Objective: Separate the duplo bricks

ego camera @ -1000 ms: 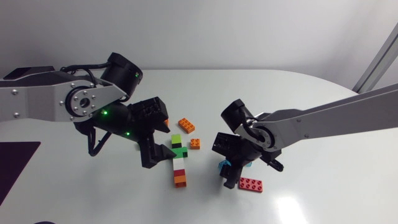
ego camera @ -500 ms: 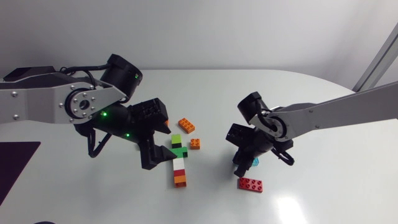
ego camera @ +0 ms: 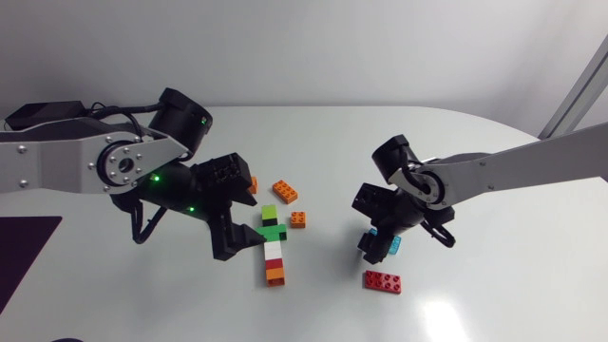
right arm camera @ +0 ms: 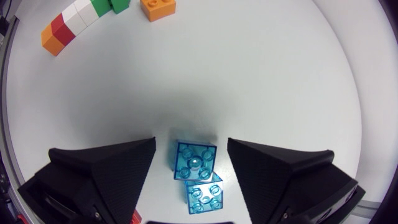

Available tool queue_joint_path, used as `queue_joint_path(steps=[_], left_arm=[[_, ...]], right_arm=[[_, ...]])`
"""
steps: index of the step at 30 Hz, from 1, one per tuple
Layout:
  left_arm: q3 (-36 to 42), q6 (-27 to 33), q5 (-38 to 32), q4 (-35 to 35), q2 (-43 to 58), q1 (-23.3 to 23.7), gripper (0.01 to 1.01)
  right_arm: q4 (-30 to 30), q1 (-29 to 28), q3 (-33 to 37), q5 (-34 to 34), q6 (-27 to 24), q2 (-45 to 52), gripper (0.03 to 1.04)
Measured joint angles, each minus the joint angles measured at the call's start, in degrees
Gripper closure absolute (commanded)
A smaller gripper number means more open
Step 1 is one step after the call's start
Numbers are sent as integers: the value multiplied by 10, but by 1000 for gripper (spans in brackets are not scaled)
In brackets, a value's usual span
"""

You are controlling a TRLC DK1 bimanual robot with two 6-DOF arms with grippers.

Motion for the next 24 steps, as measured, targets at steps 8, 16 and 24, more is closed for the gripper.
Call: queue_joint_path(steps=[8, 16, 24], left_arm=[[-12, 24, 2, 0, 0, 36, 69], [-34, 45, 14, 2, -5, 78, 69], [-57, 63, 28, 2, -17, 114, 69]], right_arm=[[-3, 36, 21, -26, 2, -24, 57], [-45, 70, 150, -61, -23, 43, 57], [-100, 88, 266, -76, -64, 156, 57]])
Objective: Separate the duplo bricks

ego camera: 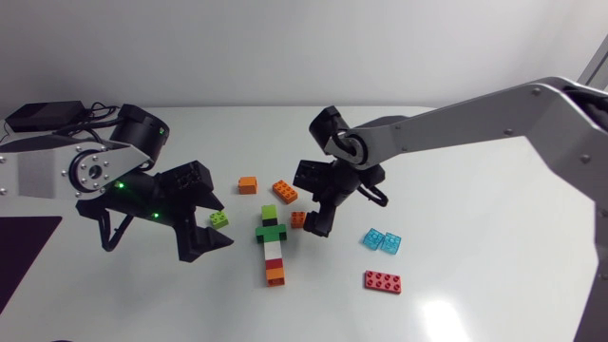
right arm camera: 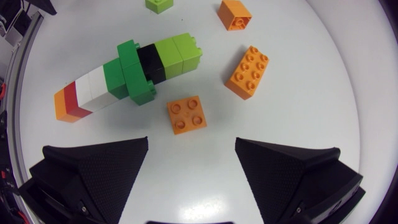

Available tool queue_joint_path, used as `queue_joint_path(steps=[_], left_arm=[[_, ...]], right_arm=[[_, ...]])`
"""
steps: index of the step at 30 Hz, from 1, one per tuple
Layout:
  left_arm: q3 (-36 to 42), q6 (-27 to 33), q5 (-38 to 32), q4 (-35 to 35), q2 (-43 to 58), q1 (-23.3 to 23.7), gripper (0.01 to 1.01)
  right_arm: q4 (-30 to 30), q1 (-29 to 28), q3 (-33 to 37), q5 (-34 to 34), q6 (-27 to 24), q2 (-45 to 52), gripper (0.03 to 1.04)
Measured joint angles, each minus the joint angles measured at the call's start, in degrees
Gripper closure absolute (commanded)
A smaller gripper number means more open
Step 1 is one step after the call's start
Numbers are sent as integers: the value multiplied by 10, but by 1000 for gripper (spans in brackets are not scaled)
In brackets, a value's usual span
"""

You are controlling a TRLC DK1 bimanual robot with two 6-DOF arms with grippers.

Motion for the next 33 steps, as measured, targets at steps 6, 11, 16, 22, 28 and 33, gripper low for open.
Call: queue_joint_path(steps=[6, 11, 16, 22, 28, 33], left_arm=[[-3, 6, 6, 0, -2, 2, 69], [-4, 10, 15, 1, -2, 2, 69], [-4, 10, 17, 9, -2, 2, 69], [-4, 12, 17, 11, 2, 2, 69], [-4, 17, 18, 13, 17, 3, 69], [-4, 21, 19, 13, 23, 3, 69]], right_arm=[[-37, 2, 72, -12, -22, 59, 72], [-60, 2, 114, -14, -32, 89, 284], [-74, 2, 124, -19, -43, 98, 823], [-78, 1, 120, -29, -53, 97, 884], [-75, -30, 66, -31, -59, 62, 885], [-71, -79, 22, -29, -72, 35, 885]])
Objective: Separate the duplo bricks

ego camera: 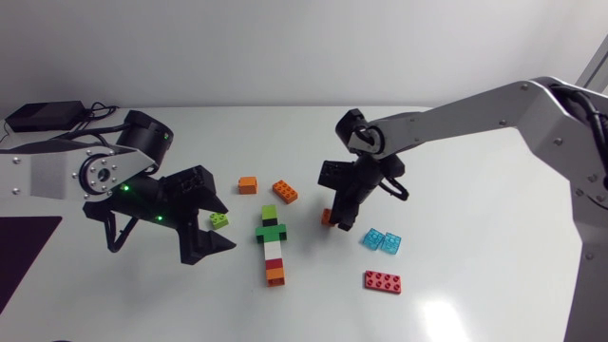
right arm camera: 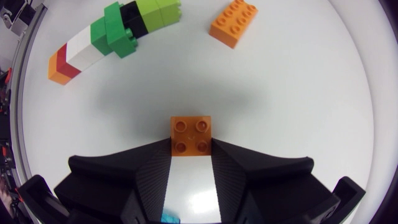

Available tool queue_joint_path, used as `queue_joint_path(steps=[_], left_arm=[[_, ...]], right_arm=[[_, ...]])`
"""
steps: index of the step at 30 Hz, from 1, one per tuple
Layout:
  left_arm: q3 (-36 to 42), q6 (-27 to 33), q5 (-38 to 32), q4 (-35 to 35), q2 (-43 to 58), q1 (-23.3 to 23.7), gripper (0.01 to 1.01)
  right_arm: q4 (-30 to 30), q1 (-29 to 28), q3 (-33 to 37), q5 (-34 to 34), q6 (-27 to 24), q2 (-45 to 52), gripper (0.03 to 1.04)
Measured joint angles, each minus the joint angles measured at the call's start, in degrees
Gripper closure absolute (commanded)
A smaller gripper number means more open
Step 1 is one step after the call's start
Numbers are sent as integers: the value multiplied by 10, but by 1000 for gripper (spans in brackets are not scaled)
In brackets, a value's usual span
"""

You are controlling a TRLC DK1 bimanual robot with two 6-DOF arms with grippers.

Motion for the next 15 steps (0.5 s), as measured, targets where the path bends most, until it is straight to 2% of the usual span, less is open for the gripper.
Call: queue_joint_path(steps=[4, 5, 6, 7, 8, 11, 15], left_arm=[[0, 0, 0, 0, 2, 0, 69], [1, 0, 0, 2, 2, 0, 69], [1, 0, 0, 3, 2, 0, 69], [1, 0, 1, 7, 3, 0, 69], [2, 0, 2, 14, 6, 2, 69], [25, 0, 4, 49, 38, 13, 69], [101, 17, 5, 64, 118, 45, 67]], right_arm=[[11, -20, -16, 4, -2, -10, 874], [13, -20, -17, 5, -2, -11, 731], [14, -19, -17, 5, -2, -12, 513], [15, -18, -18, 7, -2, -12, 239], [15, -16, -18, 10, -1, -12, 82], [14, -3, -18, 11, 5, -14, 62], [15, 19, -20, 10, 16, -31, 62]])
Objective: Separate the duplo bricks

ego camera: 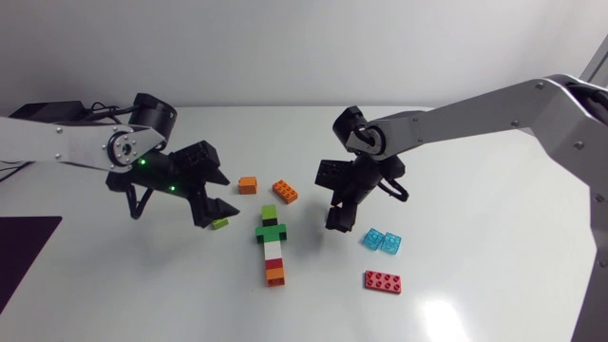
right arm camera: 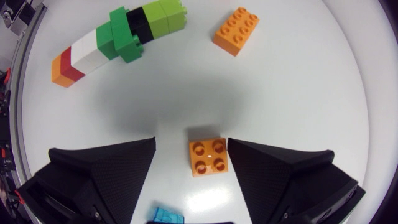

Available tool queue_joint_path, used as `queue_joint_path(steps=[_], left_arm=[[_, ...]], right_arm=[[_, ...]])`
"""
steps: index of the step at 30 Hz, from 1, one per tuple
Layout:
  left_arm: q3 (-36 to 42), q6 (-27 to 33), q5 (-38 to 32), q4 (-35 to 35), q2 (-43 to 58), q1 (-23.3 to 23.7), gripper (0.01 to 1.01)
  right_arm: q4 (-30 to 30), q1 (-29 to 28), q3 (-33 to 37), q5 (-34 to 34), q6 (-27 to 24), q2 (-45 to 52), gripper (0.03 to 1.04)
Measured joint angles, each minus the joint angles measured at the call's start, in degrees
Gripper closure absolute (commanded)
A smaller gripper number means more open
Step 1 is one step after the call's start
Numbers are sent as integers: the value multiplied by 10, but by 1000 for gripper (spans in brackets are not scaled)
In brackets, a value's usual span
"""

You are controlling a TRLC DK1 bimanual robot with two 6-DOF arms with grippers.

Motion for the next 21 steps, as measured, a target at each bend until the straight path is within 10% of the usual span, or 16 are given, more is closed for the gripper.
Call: queue_joint_path(steps=[21], left_arm=[[272, 167, 40, -62, 266, 45, 70]], right_arm=[[14, 22, -125, -21, 3, -119, 62]])
